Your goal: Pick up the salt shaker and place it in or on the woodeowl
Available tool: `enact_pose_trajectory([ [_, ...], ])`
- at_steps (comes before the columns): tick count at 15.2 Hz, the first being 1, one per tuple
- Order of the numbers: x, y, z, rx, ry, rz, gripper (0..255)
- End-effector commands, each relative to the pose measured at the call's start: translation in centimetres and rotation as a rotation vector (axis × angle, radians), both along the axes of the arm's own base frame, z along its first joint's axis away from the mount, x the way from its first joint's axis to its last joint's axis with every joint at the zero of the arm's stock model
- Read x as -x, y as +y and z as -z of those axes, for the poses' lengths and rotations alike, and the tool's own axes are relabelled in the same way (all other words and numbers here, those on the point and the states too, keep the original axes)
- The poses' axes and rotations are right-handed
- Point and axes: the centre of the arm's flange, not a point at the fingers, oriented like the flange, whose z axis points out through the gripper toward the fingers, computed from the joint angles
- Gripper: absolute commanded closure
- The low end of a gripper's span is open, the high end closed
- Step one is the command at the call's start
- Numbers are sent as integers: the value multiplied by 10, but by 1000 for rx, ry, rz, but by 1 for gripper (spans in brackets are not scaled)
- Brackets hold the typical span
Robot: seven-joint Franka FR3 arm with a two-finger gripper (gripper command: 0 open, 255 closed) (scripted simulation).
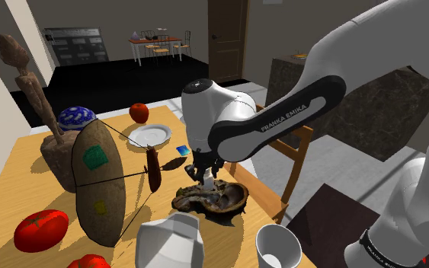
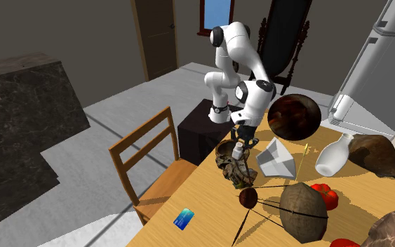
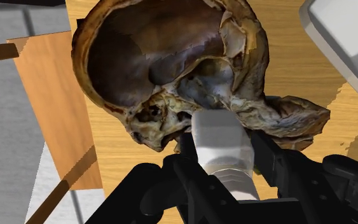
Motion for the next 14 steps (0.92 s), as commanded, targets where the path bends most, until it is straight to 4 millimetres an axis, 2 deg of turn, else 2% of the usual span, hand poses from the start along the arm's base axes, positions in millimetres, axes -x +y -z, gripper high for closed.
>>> enact_pose_trajectory([
  [1, 0, 1, 3, 0, -1, 0, 255],
  [6, 0, 1, 3, 0, -1, 0, 255],
  [7, 0, 1, 3, 0, -1, 0, 0],
  [12, 0, 1, 3, 0, -1, 0, 0],
  [14, 2, 4, -24, 0, -1, 0, 0],
])
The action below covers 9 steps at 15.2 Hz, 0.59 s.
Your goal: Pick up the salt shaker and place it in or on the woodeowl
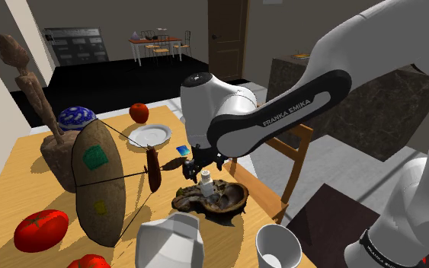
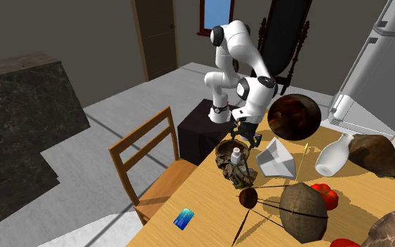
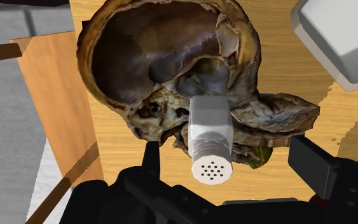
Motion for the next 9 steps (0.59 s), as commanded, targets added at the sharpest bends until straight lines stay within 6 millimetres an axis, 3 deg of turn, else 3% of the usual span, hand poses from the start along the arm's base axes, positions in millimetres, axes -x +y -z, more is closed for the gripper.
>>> enact_pose_trajectory([
  [1, 1, 3, -21, 0, 1, 0, 0],
  [2, 2, 4, -31, 0, 1, 0, 0],
  [9, 2, 4, -31, 0, 1, 0, 0],
])
